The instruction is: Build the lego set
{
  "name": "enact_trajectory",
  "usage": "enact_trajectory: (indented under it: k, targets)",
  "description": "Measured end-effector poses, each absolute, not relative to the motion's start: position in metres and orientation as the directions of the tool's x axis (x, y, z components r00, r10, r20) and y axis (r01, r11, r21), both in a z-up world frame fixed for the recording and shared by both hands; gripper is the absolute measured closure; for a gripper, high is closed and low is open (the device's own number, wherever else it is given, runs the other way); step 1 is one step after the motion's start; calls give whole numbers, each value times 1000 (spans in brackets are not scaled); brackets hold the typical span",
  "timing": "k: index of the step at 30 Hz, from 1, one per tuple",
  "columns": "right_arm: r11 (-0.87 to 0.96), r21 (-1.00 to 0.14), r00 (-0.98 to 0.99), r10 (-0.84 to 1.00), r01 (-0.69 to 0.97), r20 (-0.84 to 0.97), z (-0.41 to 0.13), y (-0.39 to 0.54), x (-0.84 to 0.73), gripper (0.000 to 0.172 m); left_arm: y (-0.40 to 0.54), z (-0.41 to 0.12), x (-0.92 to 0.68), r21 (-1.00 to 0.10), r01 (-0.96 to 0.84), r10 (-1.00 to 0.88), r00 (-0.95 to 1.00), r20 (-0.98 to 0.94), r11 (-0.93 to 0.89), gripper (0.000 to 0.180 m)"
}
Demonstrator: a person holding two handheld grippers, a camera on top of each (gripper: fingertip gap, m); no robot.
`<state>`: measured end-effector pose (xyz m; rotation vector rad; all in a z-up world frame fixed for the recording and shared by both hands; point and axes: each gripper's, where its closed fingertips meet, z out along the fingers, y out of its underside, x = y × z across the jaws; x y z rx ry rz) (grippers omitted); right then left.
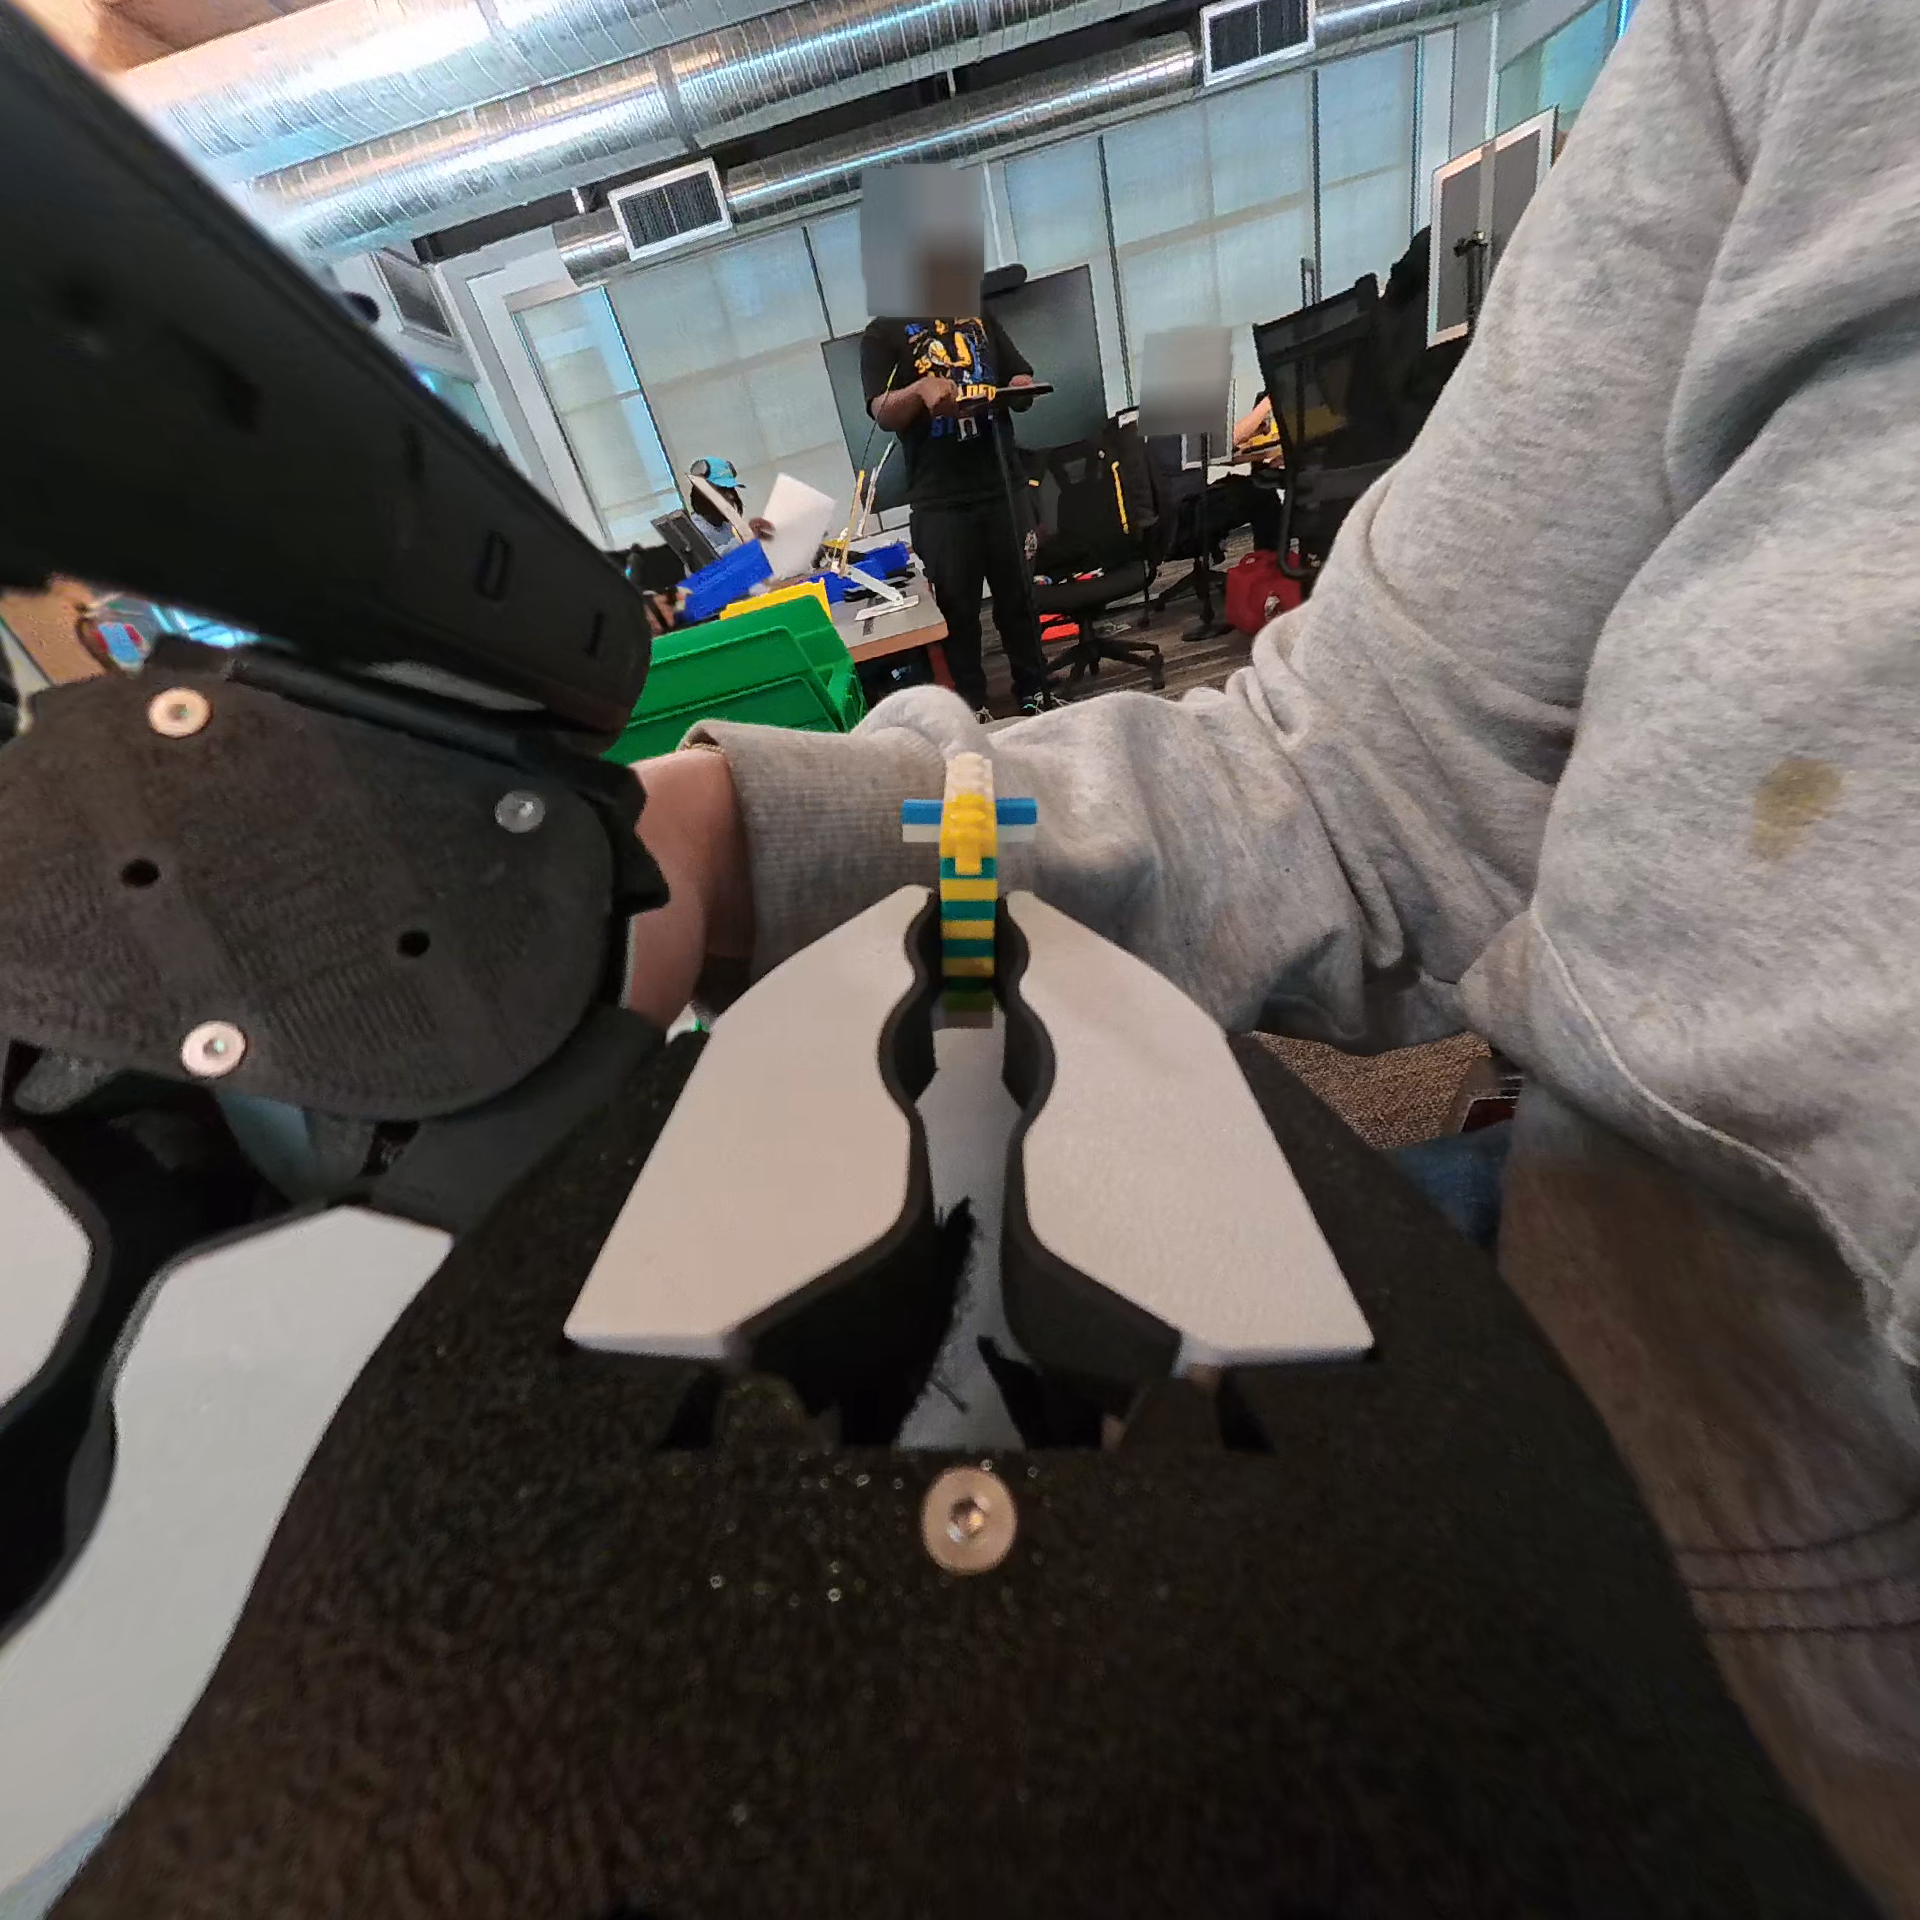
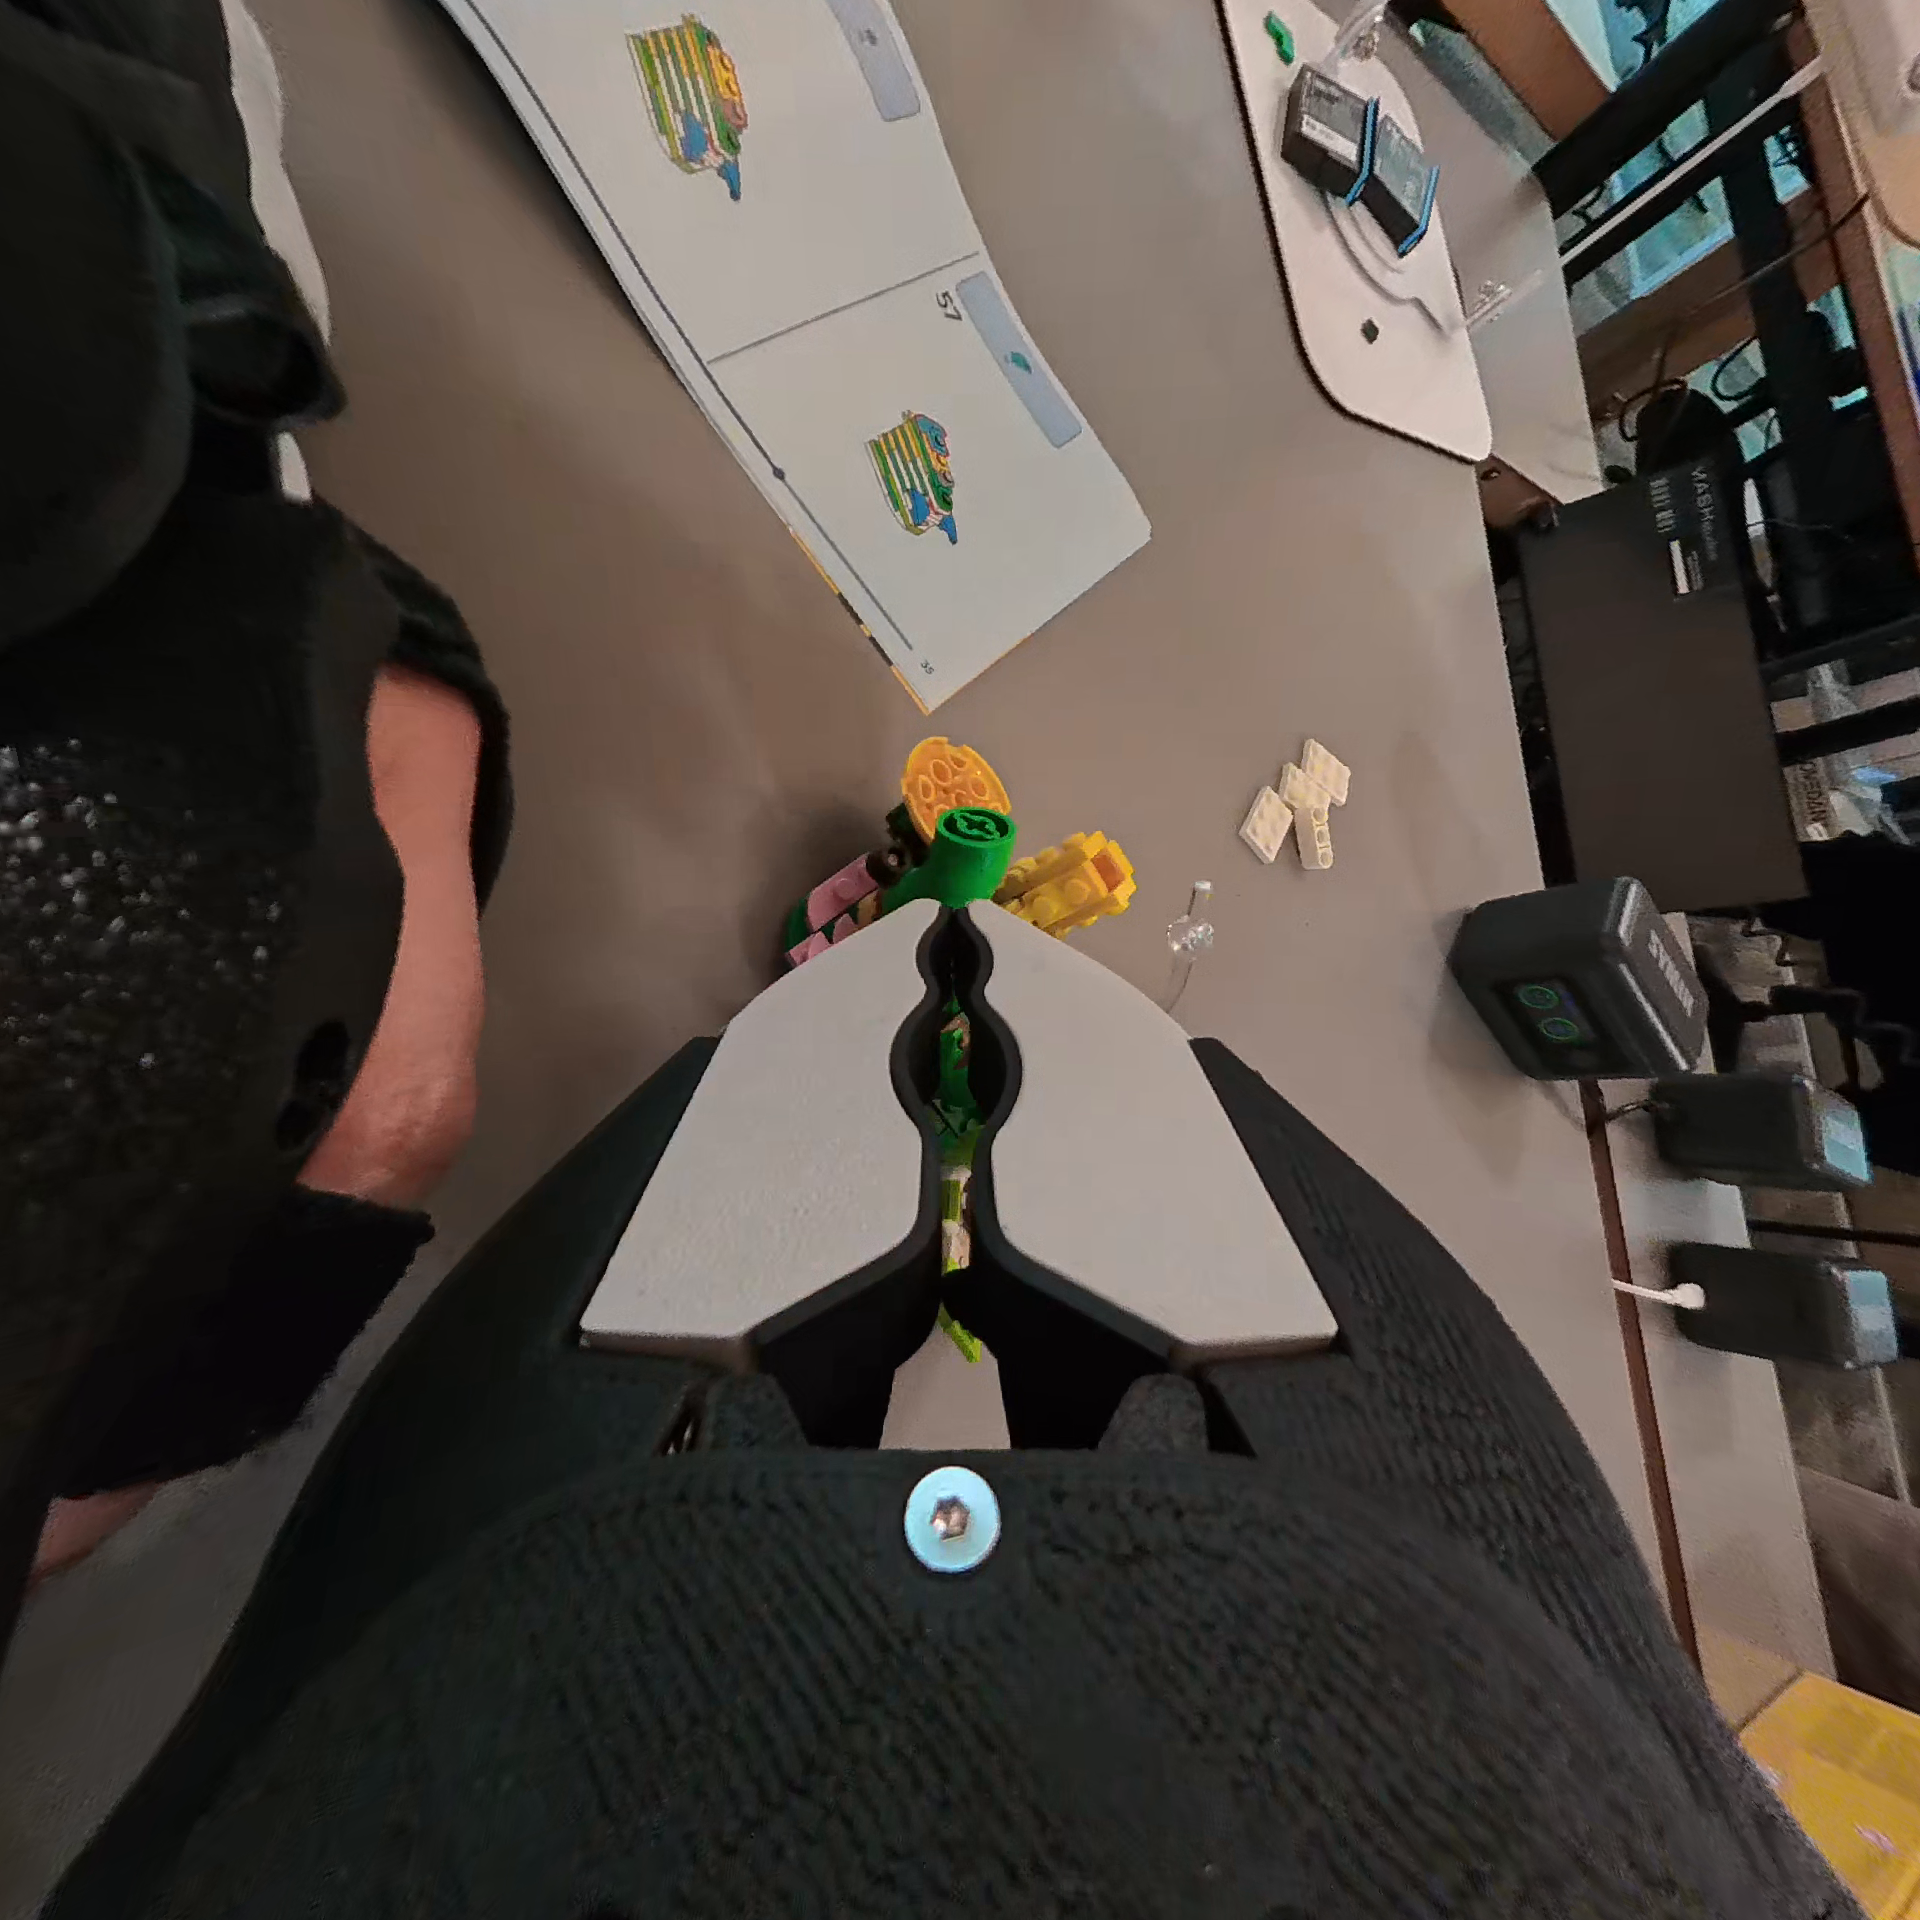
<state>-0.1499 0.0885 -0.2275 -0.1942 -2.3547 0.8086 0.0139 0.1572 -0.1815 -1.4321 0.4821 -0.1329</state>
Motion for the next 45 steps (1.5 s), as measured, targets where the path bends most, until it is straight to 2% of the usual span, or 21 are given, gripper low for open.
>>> enact_trajectory:
  k: [2, 4, 6, 7, 8, 10, 13, 15, 19, 26, 33, 39, 45]
  targets:
    - [751, -657, -771, 377, -70, 514, -214, 92, -151, 172, 157, -181, 14, -969, -195, -371, 898, -238, 150, 172]
    - [576, -814, -715, 538, -76, 447, -177, 107, -157, 172, 158, -181, 14, -969, -197, -370, 898, -240, 151, 172]
    - [236, -967, -627, 740, -99, 245, -126, 146, -161, 172, 158, -181, 13, -968, -199, -367, 898, -243, 153, 172]
    - [19, -992, -598, 797, -123, 89, -103, 174, -159, 172, 159, -181, 13, -968, -199, -365, 899, -243, 153, 172]
    - [-199, -970, -608, 790, -142, -73, -84, 202, -153, 172, 159, -181, 12, -968, -198, -363, 900, -242, 154, 172]
    - [-550, -826, -713, 628, -122, -313, -59, 250, -133, 172, 159, -178, 10, -968, -192, -354, 904, -239, 163, 172]
    - [-796, -599, -840, 380, -84, -387, -45, 297, -105, 172, 156, -170, 7, -960, -178, -336, 910, -244, 215, 172]
    - [-832, -549, -871, 322, -74, -371, -45, 310, -98, 171, 157, -169, 5, -959, -180, -324, 914, -245, 218, 172]
    - [-837, -536, -864, 349, -112, -364, -48, 335, -93, 166, 159, -168, 0, -962, -166, -311, 922, -229, 217, 172]
    - [-806, -574, -775, 454, -146, -440, -63, 364, -101, 155, 165, -167, -13, -973, -107, -286, 944, -164, 203, 172]
    - [-852, -492, -611, 489, -181, -622, -97, 383, -133, 127, 171, -163, -33, -979, -15, -239, 969, -65, 206, 172]
    - [-829, -537, -582, 516, -155, -629, -102, 372, -141, 125, 182, -165, -31, -974, -109, -191, 970, -148, 199, 172]
    - [-902, -418, -631, 387, -107, -673, -97, 380, -138, 127, 217, -165, -35, -971, -142, -113, 980, -165, 192, 172]
